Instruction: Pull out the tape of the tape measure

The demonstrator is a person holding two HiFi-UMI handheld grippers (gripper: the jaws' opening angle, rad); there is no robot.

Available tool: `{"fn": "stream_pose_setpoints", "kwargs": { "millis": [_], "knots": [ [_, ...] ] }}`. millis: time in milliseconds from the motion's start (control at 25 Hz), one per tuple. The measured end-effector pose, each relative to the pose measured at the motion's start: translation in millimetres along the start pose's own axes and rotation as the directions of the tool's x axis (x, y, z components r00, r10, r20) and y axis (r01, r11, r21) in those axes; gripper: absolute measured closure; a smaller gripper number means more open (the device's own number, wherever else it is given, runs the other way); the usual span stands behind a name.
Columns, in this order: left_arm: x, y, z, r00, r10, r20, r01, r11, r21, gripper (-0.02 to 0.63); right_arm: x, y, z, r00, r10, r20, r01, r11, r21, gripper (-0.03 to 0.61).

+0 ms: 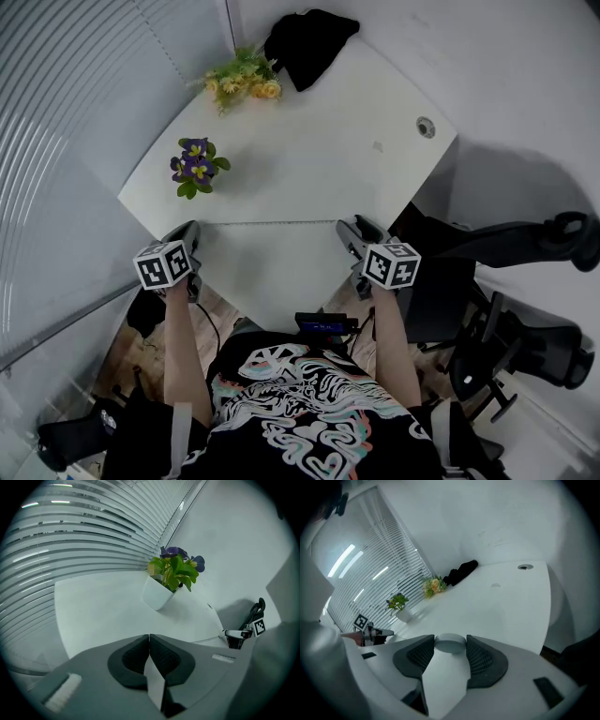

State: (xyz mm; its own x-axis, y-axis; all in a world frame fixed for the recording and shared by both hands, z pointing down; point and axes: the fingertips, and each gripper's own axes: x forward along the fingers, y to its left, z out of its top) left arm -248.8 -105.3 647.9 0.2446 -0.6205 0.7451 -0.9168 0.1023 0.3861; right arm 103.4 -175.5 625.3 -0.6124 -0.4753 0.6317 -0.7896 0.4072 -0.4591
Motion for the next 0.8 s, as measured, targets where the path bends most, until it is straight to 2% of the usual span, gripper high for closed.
{"fn": "stream_pose_setpoints", "kwargs": {
  "millis": [280, 560, 800],
  "knots": [
    [1.3, 1.2, 0.3, 1.0, 0.002, 0.0, -0.002, 1.0, 0.001, 0.608, 2.5, 10.0, -2.1, 0.999, -0.03, -0.024, 0.023, 0.969, -0.244, 0.36],
    [2.2, 1.8, 0.3, 1.0, 0.007, 0.0, -0.007, 1.0, 0.005, 0.607, -1.4, 13.2, -9.0, 0.999, -0.034, -0.024, 0.023, 0.925, -0.379, 0.36],
    [3.2, 2.5, 0.5, 1.0, 0.01, -0.006, -0.01, 1.0, 0.01, 0.607, -0.2, 4.1, -28.1, 0.991, -0.104, -0.086, 0.055, 0.893, -0.448, 0.36]
  ]
}}
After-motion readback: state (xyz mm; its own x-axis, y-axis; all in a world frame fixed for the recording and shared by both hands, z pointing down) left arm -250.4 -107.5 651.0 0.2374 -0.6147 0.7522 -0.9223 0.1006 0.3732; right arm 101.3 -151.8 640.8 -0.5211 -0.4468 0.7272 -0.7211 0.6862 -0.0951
